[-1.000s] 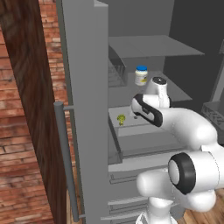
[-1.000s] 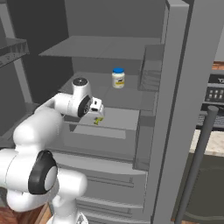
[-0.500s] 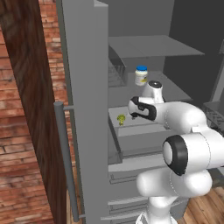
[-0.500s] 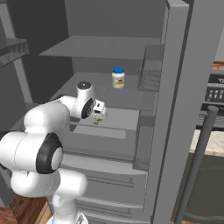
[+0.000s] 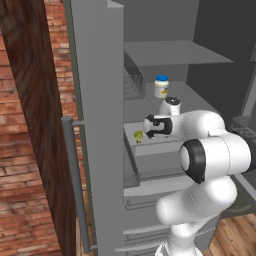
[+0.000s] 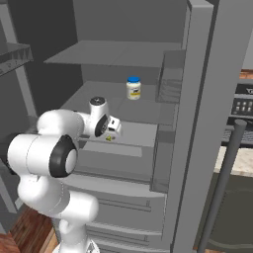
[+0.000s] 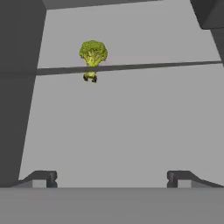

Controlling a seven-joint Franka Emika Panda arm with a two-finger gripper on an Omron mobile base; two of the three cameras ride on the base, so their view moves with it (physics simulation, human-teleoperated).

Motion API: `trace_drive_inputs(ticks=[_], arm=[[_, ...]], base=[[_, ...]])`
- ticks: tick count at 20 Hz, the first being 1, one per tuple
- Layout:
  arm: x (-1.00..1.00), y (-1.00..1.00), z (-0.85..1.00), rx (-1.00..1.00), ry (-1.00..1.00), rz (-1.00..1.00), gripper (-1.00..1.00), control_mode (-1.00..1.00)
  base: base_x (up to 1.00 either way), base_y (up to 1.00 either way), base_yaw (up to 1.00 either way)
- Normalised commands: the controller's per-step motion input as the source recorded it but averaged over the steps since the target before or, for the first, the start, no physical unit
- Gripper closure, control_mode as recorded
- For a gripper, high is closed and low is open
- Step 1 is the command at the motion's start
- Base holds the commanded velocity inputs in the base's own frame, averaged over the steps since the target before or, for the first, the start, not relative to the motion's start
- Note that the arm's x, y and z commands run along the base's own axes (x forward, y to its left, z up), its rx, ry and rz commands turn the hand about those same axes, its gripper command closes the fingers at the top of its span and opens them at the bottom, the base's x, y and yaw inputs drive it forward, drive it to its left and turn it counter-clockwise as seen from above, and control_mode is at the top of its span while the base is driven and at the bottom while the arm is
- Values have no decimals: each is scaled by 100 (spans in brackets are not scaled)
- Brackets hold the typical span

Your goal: Fully open the fridge drawer.

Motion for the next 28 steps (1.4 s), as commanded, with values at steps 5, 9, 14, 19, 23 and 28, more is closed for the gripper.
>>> trace_drive_inputs(ticks=[5, 9, 14, 19, 23, 28], arm=[[15, 0, -28, 0, 0, -4, -100, -100], [18, 0, -17, 1, 0, -5, -100, -100], [15, -1, -13, 4, -2, -7, -100, -100], [1, -18, -20, 0, 0, -8, -100, -100], [-12, -41, -19, 0, 4, -6, -100, -100], [-32, -55, -6, 0, 5, -4, -100, -100]], base=[[0, 0, 0], [0, 0, 0], [0, 0, 0], [0, 0, 0], [0, 0, 0], [0, 0, 0]])
